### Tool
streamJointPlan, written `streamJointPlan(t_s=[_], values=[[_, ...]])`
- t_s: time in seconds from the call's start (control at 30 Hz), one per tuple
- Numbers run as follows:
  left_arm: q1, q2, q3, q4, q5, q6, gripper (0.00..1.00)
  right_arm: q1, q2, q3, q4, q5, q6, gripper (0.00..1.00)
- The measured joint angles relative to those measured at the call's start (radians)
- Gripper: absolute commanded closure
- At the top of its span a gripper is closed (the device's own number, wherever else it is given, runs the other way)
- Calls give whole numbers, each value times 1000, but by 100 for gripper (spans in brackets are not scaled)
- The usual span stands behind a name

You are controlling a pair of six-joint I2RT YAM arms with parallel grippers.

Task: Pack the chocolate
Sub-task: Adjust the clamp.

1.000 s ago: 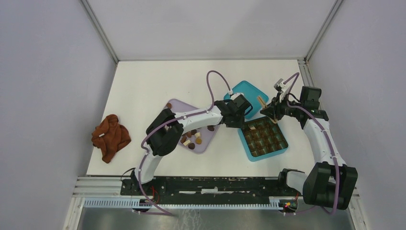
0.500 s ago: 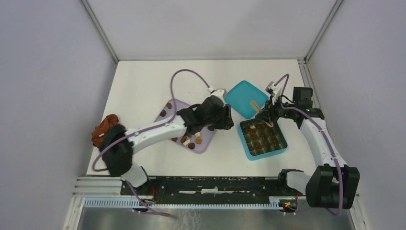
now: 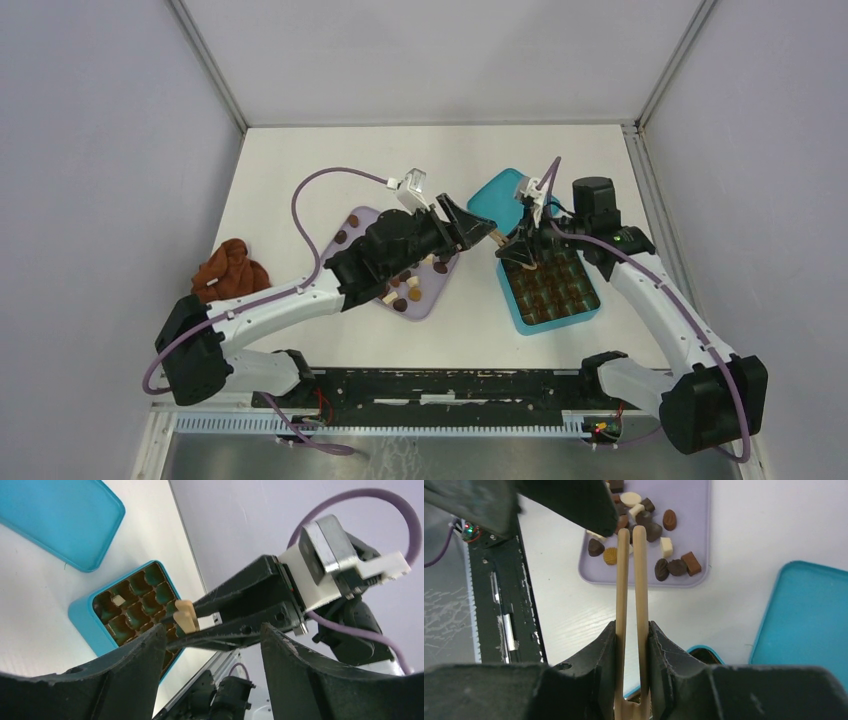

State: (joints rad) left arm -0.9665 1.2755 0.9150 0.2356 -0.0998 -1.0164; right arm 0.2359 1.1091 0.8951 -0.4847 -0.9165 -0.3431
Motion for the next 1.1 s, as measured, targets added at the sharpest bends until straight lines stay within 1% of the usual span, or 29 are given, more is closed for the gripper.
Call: streamJointPlan(t_s=[0.2, 0.33, 0.4, 0.43, 0.47, 0.5, 0.53, 0.6, 0.63, 0.67, 0.7, 0.77, 0.83, 1.0, 1.1], values=[[-7, 28, 1, -3, -74, -88, 38, 40, 0, 0, 96, -37, 95, 82], [-11, 54, 14, -33, -114, -112, 49, 50, 1, 0, 140, -50, 140, 82], [-11, 76, 37, -44, -129, -120, 52, 56, 4, 0, 145, -48, 149, 82], [-11, 81, 43, -44, -132, -124, 57, 59, 8, 0, 149, -47, 153, 82], [-12, 91, 56, -47, -135, -131, 65, 64, 13, 0, 152, -47, 156, 82], [-12, 101, 66, -46, -135, -138, 77, 69, 15, 0, 153, -47, 156, 81], [-12, 111, 74, -45, -135, -148, 84, 74, 18, 0, 154, -44, 155, 81], [-11, 126, 81, -49, -136, -166, 92, 79, 20, 0, 149, -31, 155, 80], [-11, 129, 80, -56, -137, -178, 93, 79, 20, 0, 147, -25, 156, 79], [-11, 131, 80, -55, -138, -188, 97, 78, 21, 0, 146, -23, 155, 76], [-11, 132, 79, -56, -141, -200, 98, 78, 23, 0, 146, -22, 155, 71], [-11, 131, 74, -58, -153, -223, 98, 78, 27, 3, 146, -22, 155, 53], [-11, 127, 61, -57, -163, -255, 98, 79, 37, 8, 146, -27, 154, 39], [-11, 109, 13, -55, -163, -343, 98, 81, 55, 27, 185, -77, 155, 26], [-11, 91, -18, -53, -164, -386, 98, 83, 56, 26, 235, -104, 175, 23]])
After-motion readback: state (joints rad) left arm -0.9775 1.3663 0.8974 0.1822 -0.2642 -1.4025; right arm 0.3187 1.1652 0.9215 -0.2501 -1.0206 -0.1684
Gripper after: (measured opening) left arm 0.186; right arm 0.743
